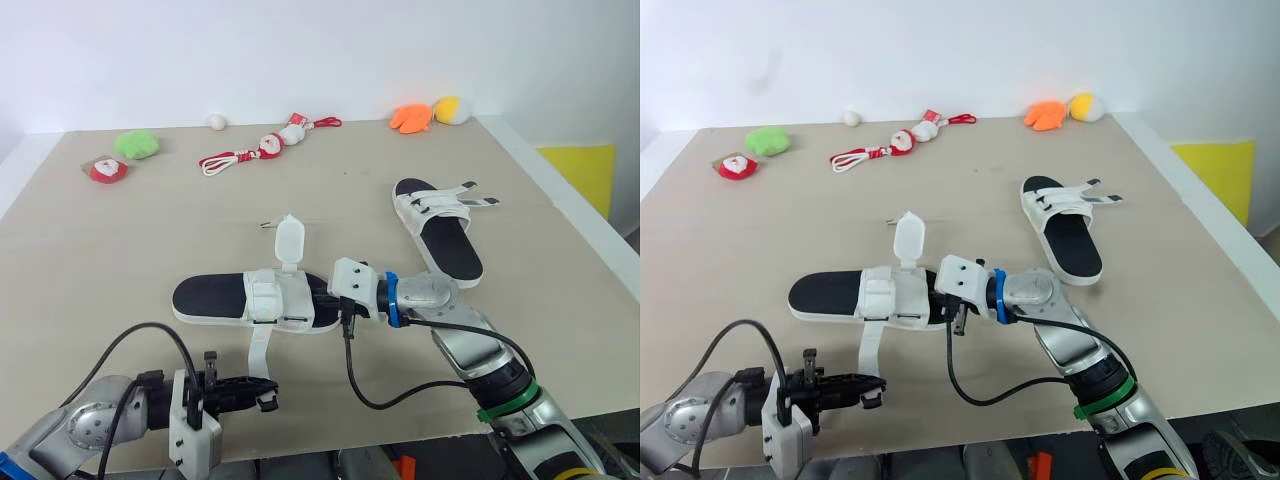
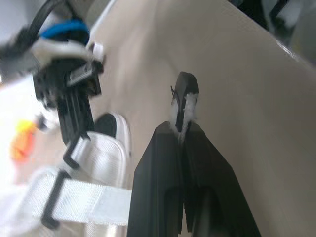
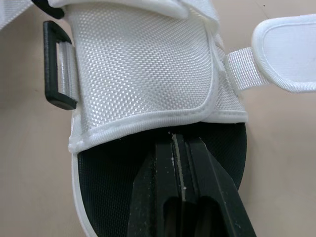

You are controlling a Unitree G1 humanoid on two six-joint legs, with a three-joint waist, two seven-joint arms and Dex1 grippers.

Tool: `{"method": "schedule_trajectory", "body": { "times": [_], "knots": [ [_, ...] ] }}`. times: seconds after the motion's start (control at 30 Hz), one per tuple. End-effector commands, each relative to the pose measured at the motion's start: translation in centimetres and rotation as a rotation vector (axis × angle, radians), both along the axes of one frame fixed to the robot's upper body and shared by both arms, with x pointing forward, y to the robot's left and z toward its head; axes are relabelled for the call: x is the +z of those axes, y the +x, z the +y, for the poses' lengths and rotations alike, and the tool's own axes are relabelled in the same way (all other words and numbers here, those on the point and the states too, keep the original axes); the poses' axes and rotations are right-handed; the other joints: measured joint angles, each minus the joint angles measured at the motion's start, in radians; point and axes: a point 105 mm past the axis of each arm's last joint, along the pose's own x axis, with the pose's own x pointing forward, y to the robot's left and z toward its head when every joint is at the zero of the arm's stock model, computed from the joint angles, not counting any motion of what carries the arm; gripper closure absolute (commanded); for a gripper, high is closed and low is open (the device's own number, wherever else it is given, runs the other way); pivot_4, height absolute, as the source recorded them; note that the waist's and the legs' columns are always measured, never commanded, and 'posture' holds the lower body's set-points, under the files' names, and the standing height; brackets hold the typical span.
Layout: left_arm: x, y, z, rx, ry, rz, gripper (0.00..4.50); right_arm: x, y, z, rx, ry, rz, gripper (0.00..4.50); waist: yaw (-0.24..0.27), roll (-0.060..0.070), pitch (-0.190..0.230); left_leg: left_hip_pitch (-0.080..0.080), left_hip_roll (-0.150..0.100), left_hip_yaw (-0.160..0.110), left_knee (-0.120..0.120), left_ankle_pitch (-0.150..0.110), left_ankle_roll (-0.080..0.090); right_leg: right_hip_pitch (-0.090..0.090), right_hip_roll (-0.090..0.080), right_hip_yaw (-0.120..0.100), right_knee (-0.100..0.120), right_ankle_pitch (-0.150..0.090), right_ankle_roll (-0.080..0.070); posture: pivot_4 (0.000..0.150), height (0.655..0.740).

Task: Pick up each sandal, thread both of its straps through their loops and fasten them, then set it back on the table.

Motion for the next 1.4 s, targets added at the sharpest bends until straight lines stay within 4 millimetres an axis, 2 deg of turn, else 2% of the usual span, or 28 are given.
{"method": "schedule_trajectory", "body": {
  "times": [0.03,0.27,0.4,0.53,0.63,0.73,0.83,1.1,1.3,1.4],
  "knots": [
    [1.5,0.4,0.3,0.048,-0.052,0.138,4.47,-1.5,-0.4,-0.2,0.015,-0.04,0.054,4.5,0.0,0.0,0.0,0.0,0.0,0.0,0.0,0.0,0.0,0.0,0.0,0.0,0.0,0.0,0.0,0.15,0.74],
    [6.8,1.5,-1.6,0.099,-0.305,0.509,4.47,-1.5,-0.4,0.0,0.015,-0.035,0.05,4.5,0.0,-0.001,0.001,0.0,0.0,0.0,0.001,0.0,0.0,0.0,0.001,0.0,0.0,0.0,0.0,0.15,0.74],
    [7.3,0.9,-1.7,0.089,-0.338,0.787,4.47,-1.5,-0.4,0.0,0.013,-0.034,0.049,4.5,0.0,-0.001,0.001,0.0,0.0,-0.001,0.001,0.0,0.0,0.0,0.001,0.0,0.0,0.0,-0.001,0.15,0.74],
    [8.9,2.1,-1.2,0.117,-0.435,0.967,4.47,-1.5,-0.4,0.1,0.012,-0.031,0.047,4.5,0.0,-0.001,0.001,0.0,0.001,-0.001,0.001,0.0,0.0,0.0,0.002,0.0,0.0,-0.001,-0.001,0.15,0.74],
    [10.6,4.1,-0.9,0.155,-0.552,1.001,4.47,-1.5,-0.4,0.2,0.012,-0.029,0.046,4.5,0.001,-0.001,0.001,-0.001,0.0,-0.002,0.002,0.0,0.0,0.0,0.002,0.0,0.0,-0.001,-0.001,0.15,0.74],
    [10.0,5.2,-1.0,0.197,-0.5,0.964,4.47,-1.5,-0.5,0.3,0.014,-0.03,0.042,4.5,-0.001,-0.002,0.001,0.0,0.0,-0.002,0.002,0.0,0.0,0.001,0.003,0.0,0.0,0.0,0.0,0.15,0.74],
    [9.9,6.3,-1.0,0.207,-0.545,0.992,4.47,-1.7,-0.6,0.3,0.017,-0.033,0.043,4.5,-0.001,-0.001,0.001,-0.001,0.0,-0.002,0.002,0.0,0.0,0.0,0.003,0.001,0.0,0.0,0.0,0.15,0.74],
    [10.8,8.0,-1.4,0.196,-0.604,0.965,4.47,-1.7,-0.7,0.4,0.018,-0.039,0.038,4.5,0.0,-0.002,0.001,-0.001,0.001,-0.003,0.003,0.0,0.0,0.0,0.005,0.001,0.0,0.0,0.001,0.15,0.74],
    [10.9,9.9,-0.3,0.232,-0.601,0.939,4.47,-2.2,-0.5,0.1,0.03,-0.091,-0.009,4.5,0.0,-0.002,0.001,-0.001,0.001,-0.004,0.003,0.0,0.0,0.001,0.005,0.0,0.0,0.001,0.001,0.15,0.74],
    [10.5,10.4,0.2,0.232,-0.562,0.979,4.47,-2.6,-0.2,0.0,0.039,-0.126,-0.04,4.5,0.0,-0.002,0.001,-0.001,0.001,-0.004,0.003,0.0,0.0,0.001,0.005,0.0,0.0,0.001,0.001,0.15,0.74]
  ]
}}
